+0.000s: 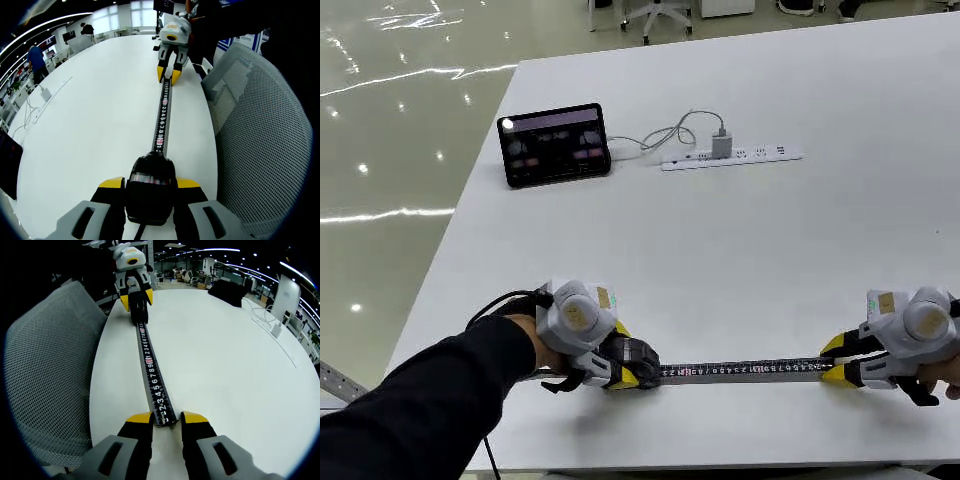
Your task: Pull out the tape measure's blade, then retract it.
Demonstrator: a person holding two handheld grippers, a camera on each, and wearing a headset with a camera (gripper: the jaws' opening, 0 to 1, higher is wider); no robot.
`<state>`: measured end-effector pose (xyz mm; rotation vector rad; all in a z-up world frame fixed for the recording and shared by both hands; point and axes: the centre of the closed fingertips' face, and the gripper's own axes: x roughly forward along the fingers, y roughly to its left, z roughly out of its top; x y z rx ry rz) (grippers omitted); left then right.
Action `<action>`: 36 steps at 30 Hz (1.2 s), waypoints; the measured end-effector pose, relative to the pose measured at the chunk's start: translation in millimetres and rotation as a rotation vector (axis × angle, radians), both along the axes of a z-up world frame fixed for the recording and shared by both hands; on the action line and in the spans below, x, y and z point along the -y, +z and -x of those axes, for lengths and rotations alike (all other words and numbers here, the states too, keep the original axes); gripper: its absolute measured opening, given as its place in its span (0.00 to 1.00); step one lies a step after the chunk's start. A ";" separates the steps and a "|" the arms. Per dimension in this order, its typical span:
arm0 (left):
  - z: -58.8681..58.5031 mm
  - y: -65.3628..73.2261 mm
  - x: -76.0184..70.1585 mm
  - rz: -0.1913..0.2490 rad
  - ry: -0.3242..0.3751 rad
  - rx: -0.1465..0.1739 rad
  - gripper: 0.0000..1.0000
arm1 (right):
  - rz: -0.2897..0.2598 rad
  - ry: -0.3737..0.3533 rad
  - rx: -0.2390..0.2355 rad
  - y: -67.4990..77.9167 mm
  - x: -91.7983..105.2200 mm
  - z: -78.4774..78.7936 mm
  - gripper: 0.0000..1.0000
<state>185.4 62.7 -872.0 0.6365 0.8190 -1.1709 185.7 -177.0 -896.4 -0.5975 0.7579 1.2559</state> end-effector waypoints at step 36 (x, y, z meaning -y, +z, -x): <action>-10.4 20.2 -33.1 0.185 0.390 0.024 0.65 | -0.122 -0.241 0.066 39.9 16.5 2.8 0.54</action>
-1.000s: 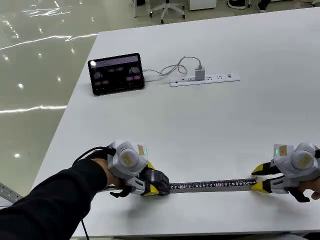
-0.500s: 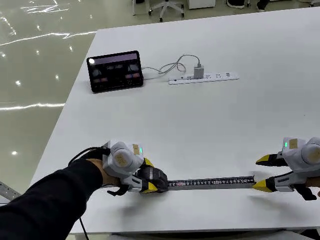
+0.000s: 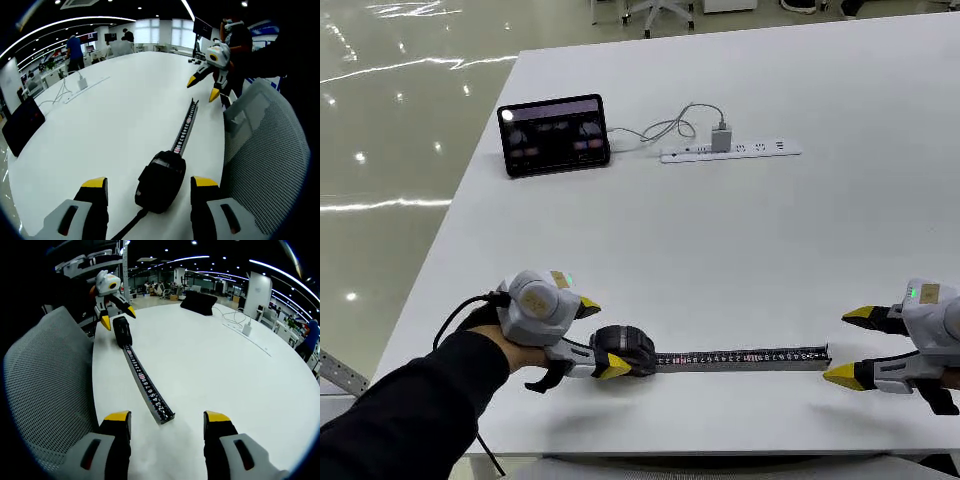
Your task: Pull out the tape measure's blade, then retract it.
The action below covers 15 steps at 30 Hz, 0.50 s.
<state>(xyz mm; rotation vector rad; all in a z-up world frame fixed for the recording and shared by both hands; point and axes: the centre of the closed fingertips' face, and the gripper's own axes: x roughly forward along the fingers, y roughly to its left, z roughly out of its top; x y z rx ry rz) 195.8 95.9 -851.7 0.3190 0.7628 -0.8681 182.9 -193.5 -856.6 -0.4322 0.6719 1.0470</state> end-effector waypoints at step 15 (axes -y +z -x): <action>-7.6 7.8 -45.2 0.118 0.301 0.045 1.00 | -0.038 -0.192 0.052 6.8 32.1 -5.0 0.79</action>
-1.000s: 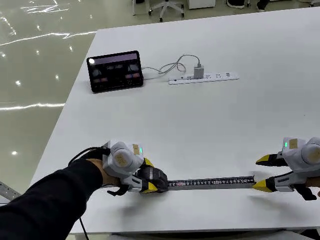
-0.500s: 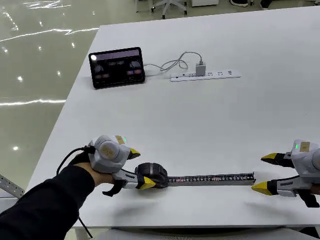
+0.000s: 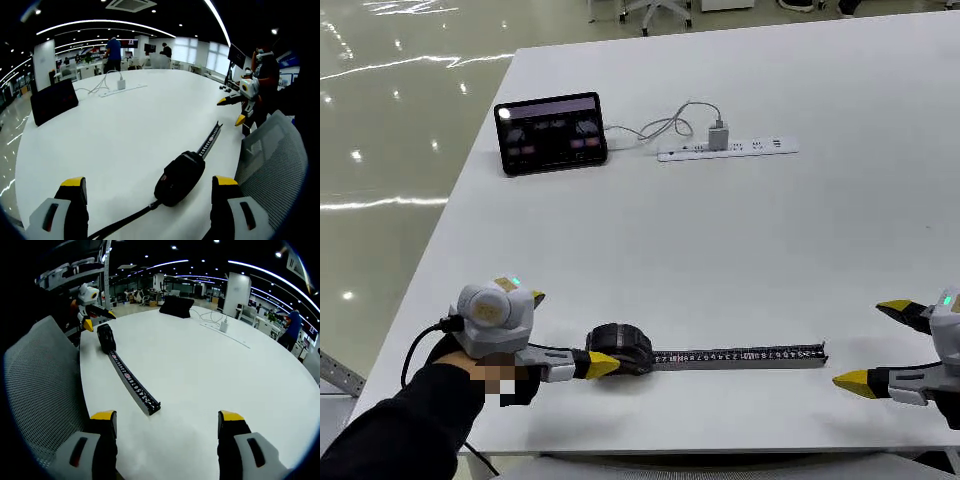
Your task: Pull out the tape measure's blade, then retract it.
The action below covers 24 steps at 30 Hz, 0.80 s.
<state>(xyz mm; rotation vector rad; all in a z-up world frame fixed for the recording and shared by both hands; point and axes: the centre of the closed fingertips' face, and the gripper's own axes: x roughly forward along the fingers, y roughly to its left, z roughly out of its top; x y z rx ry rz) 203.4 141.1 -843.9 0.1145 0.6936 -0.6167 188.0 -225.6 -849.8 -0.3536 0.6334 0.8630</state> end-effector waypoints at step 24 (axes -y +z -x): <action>30.3 3.0 -37.9 -0.003 0.079 0.043 1.00 | -0.019 -0.140 0.003 7.9 49.3 36.5 1.00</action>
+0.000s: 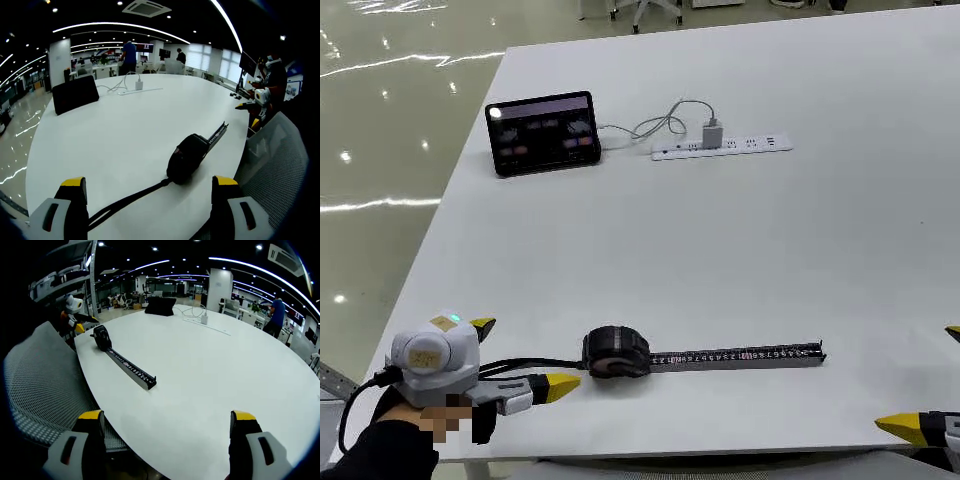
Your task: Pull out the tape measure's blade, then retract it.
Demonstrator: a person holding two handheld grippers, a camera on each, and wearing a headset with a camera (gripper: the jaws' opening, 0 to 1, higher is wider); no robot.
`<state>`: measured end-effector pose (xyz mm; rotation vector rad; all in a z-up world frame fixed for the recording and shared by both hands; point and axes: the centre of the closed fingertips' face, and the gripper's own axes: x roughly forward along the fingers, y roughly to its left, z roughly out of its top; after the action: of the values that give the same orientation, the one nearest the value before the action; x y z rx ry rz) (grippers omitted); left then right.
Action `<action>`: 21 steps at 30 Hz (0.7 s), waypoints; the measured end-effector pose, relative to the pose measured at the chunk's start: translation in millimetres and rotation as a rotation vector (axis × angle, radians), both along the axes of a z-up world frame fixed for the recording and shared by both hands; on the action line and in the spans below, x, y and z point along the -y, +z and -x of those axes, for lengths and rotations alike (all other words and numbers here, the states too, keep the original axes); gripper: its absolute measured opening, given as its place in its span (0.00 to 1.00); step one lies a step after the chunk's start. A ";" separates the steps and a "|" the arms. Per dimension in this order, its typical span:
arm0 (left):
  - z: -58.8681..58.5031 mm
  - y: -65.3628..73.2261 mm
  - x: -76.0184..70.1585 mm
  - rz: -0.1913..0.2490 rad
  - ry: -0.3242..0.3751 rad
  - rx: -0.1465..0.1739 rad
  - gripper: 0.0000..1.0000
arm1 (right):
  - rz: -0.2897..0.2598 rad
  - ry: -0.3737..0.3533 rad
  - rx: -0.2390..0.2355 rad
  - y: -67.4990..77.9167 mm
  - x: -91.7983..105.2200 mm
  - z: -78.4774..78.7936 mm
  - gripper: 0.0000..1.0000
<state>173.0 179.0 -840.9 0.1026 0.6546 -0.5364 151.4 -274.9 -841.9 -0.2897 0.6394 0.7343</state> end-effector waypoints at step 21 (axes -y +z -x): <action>7.0 1.4 13.1 0.017 -0.004 -0.038 1.00 | -0.018 -0.013 -0.003 7.5 5.6 0.4 1.00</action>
<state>166.1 165.9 -839.5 0.0775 0.6867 -0.5485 151.1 -280.5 -834.4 -0.2680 0.6363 0.7275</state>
